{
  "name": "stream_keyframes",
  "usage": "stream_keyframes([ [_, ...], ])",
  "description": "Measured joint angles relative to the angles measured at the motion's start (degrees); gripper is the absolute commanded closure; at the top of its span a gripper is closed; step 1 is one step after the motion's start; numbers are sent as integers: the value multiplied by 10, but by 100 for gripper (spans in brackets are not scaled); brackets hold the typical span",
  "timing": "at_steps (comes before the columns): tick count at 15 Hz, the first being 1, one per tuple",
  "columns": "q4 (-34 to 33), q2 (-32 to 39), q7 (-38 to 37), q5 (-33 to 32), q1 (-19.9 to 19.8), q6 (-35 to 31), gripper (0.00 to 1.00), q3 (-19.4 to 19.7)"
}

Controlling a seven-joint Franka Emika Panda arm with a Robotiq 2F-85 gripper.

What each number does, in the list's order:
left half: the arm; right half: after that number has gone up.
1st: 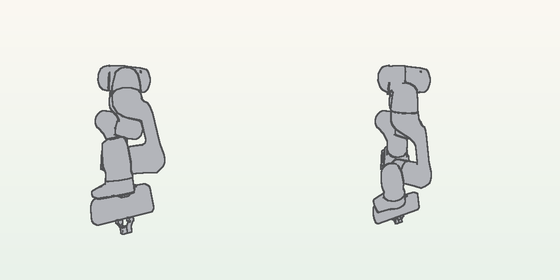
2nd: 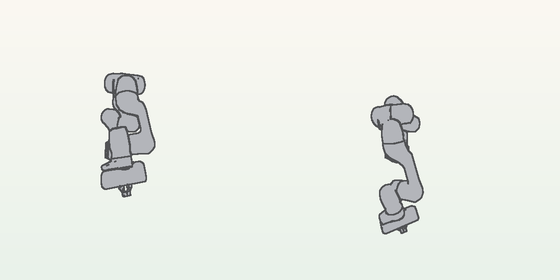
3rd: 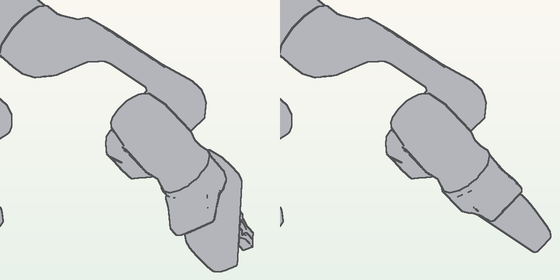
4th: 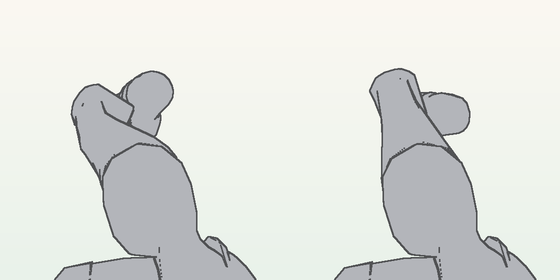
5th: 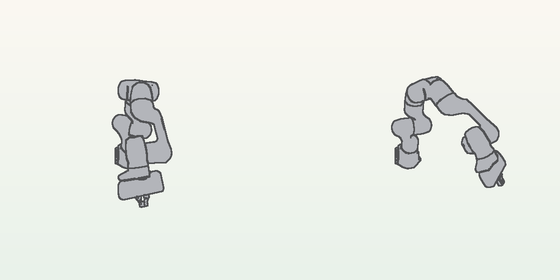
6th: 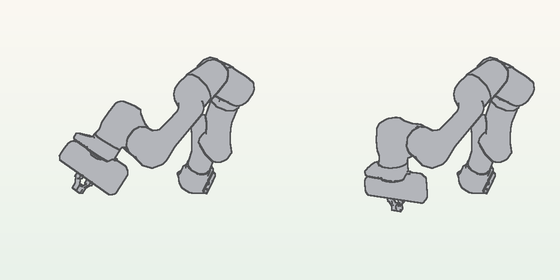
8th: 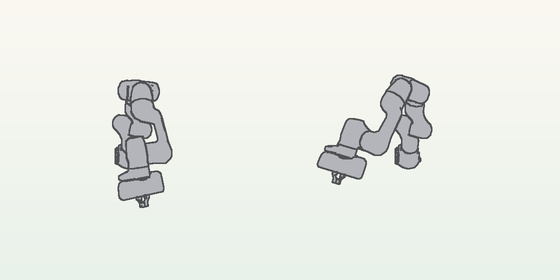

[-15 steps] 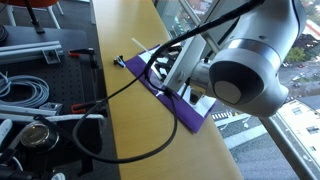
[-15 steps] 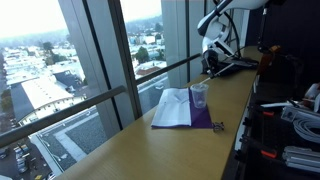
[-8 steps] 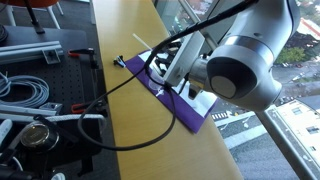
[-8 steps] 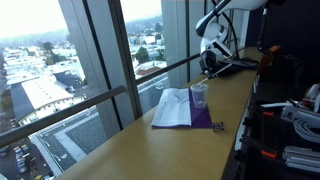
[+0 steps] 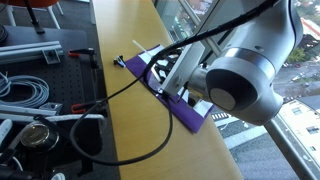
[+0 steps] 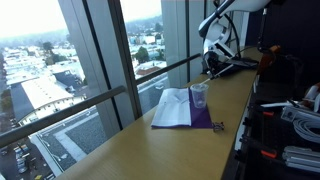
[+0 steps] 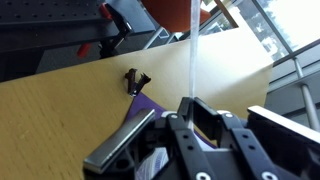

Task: Pick up the clear straw and put it through the top hole into the clear plastic cup

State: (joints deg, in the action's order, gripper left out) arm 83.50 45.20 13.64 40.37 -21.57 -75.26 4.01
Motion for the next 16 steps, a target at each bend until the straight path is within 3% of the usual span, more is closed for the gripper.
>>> stream_keyframes([
  [16,-43,44,-3,5,-11,8,98,-3],
])
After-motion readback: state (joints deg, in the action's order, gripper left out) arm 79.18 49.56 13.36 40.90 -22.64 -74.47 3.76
